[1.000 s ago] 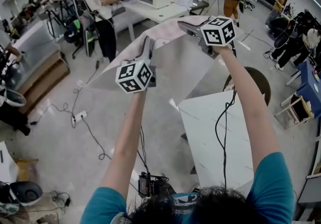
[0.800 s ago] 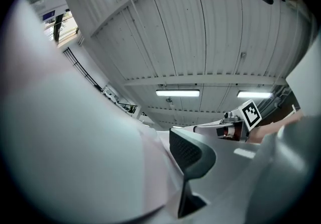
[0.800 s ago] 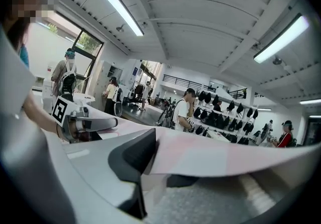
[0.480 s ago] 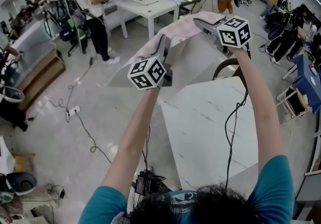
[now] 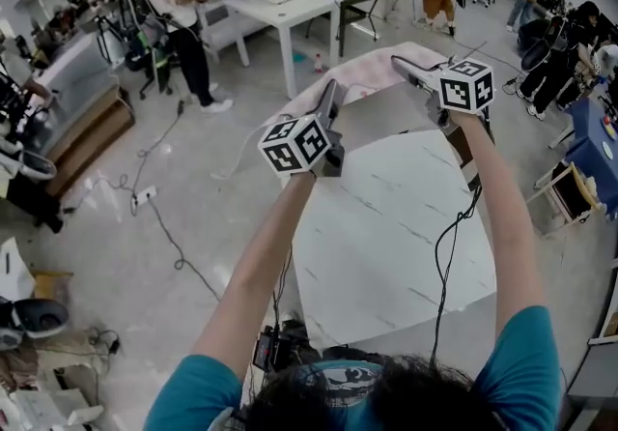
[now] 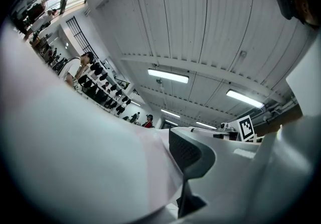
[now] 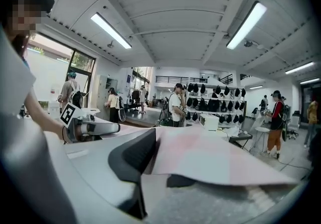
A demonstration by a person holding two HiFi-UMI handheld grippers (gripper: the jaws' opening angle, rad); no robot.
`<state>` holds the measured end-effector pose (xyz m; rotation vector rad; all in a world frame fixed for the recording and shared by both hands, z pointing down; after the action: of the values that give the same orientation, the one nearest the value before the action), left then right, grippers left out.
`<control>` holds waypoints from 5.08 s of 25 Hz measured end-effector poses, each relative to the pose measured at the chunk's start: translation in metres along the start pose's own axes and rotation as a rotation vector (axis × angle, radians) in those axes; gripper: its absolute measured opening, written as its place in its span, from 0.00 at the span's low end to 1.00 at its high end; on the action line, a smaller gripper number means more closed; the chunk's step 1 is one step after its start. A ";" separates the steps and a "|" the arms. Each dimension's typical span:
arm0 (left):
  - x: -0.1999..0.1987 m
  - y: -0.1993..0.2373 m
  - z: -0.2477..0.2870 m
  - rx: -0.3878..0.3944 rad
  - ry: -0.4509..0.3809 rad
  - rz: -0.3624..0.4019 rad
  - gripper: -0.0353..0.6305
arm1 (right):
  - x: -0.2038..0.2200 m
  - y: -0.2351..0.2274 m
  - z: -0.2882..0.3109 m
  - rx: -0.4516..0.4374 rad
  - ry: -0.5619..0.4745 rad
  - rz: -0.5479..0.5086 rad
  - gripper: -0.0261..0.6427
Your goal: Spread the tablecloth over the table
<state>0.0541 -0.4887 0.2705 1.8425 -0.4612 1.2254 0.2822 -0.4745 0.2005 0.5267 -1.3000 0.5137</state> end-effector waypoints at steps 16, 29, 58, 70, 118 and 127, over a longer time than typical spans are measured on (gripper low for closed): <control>0.031 -0.057 0.031 0.010 0.030 0.000 0.20 | 0.011 -0.036 -0.061 -0.042 0.042 -0.079 0.14; 0.040 -0.144 0.093 -0.121 -0.181 -0.030 0.19 | -0.061 -0.113 -0.109 -0.197 0.229 -0.484 0.14; 0.106 -0.156 -0.149 0.039 0.046 0.178 0.17 | 0.110 0.146 -0.204 -0.168 -0.299 0.220 0.06; 0.215 -0.185 -0.232 0.060 0.251 0.119 0.16 | 0.251 0.232 -0.272 -0.022 -0.323 0.674 0.08; 0.483 -0.156 -0.422 -0.523 0.709 -0.347 0.15 | 0.528 0.367 -0.316 0.071 0.001 1.331 0.07; 0.493 -0.153 -0.422 -0.528 0.717 -0.378 0.14 | 0.544 0.365 -0.315 0.070 -0.016 1.373 0.10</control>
<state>0.1431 0.0122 0.7016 0.9047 -0.0152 1.2482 0.3965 0.0392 0.7025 -0.4138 -1.5293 1.6720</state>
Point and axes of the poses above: the fingertips, and each gripper's own axes: z forward along the fingers, y to its left, x out of its underside, the point moved 7 cm from there along -z, backward along the fingers, and after that the axes turned 15 degrees about -x, right-handed, at the moved point
